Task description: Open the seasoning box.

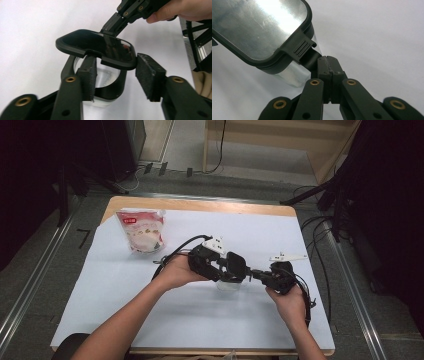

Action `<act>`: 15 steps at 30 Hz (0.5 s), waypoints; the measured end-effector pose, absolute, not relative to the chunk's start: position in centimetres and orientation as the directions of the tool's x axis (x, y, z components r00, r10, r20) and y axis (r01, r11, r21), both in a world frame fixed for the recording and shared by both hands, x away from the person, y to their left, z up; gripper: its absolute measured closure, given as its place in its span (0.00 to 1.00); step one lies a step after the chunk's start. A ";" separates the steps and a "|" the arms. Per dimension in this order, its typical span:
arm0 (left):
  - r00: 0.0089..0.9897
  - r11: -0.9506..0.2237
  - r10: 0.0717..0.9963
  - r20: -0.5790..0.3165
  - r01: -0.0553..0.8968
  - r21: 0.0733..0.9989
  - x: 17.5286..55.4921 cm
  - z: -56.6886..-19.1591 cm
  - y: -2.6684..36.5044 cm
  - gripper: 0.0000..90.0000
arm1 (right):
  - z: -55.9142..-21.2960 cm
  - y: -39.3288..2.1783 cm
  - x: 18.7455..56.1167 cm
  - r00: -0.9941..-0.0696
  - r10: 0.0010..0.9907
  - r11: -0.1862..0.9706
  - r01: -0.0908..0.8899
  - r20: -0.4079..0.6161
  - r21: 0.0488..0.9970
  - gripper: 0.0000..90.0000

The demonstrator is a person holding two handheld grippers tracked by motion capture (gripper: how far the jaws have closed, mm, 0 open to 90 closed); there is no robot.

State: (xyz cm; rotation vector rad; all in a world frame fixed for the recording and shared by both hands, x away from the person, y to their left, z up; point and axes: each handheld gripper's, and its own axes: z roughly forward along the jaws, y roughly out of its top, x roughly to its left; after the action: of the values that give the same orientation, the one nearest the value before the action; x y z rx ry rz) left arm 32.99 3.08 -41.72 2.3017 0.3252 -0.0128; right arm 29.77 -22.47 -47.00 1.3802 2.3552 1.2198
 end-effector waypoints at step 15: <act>0.970 -0.651 0.208 -0.125 0.233 0.723 32.4 -40.5 1.6 0.81 | -47.1 -22.5 29.7 -0.559 0.786 0.236 0.666 0.265 0.707 1.00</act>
State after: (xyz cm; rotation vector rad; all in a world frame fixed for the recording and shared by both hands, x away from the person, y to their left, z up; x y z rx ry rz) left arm 32.43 1.65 -40.50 2.2980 0.3070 -0.0394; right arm 29.70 -22.51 -47.09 1.3927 2.3508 1.2274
